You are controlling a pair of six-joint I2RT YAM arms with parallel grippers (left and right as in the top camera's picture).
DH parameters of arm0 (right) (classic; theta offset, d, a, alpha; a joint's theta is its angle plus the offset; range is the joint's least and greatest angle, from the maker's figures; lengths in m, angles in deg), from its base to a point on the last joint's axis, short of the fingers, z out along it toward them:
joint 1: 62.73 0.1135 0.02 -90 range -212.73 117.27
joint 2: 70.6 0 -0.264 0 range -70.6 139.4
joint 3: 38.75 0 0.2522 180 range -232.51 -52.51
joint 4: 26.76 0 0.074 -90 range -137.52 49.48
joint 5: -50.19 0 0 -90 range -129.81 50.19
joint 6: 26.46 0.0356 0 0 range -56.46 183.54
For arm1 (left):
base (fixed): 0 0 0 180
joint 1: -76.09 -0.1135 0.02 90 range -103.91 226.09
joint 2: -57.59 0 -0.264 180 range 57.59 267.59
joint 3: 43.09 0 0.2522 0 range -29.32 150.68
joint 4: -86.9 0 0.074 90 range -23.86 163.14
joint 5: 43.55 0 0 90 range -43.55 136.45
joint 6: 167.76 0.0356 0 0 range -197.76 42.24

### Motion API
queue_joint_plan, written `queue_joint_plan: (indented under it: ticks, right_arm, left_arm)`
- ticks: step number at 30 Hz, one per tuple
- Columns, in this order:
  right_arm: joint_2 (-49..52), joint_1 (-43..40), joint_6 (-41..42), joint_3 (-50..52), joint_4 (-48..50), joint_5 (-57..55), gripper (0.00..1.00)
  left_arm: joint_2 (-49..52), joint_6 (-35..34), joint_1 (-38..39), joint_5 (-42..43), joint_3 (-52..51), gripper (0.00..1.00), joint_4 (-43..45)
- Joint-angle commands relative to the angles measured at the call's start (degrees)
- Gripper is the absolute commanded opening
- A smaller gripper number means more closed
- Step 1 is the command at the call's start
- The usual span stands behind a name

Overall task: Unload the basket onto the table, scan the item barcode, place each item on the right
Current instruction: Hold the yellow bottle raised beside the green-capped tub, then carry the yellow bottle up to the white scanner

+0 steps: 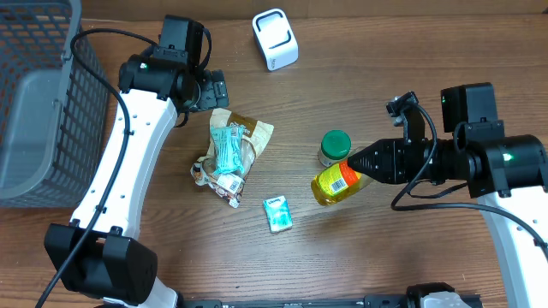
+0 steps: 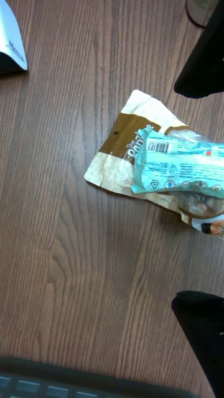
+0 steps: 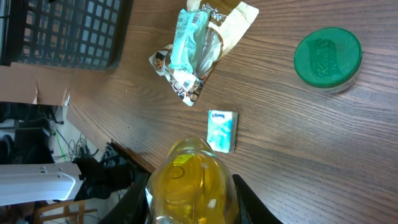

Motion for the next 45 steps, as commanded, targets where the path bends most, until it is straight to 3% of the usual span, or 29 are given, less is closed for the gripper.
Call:
queue_joint_plan:
  ticks: [1, 28, 38, 42, 45]
  right_arm:
    - [-0.6, -0.4, -0.3, 0.2, 0.1, 1.2, 0.04]
    - [1.2, -0.4, -0.3, 0.2, -1.1, 1.2, 0.04]
    - [4.0, -0.4, 1.4, -0.1, 3.0, 1.2, 0.04]
    - [6.6, -0.4, 8.0, -4.7, 5.3, 0.7, 0.03]
    - [9.6, -0.4, 8.0, -12.0, 2.2, -2.8, 0.04]
  left_arm:
    - [-0.7, 0.9, 0.3, -0.5, 1.0, 1.00, 0.0]
    - [-0.7, 0.9, 0.3, -0.5, 1.0, 1.00, 0.0]
    - [-0.7, 0.9, 0.3, -0.6, 1.0, 1.00, 0.0]
    - [-0.7, 0.9, 0.3, -0.5, 1.0, 1.00, 0.0]
    - [-0.7, 0.9, 0.3, -0.5, 1.0, 1.00, 0.0]
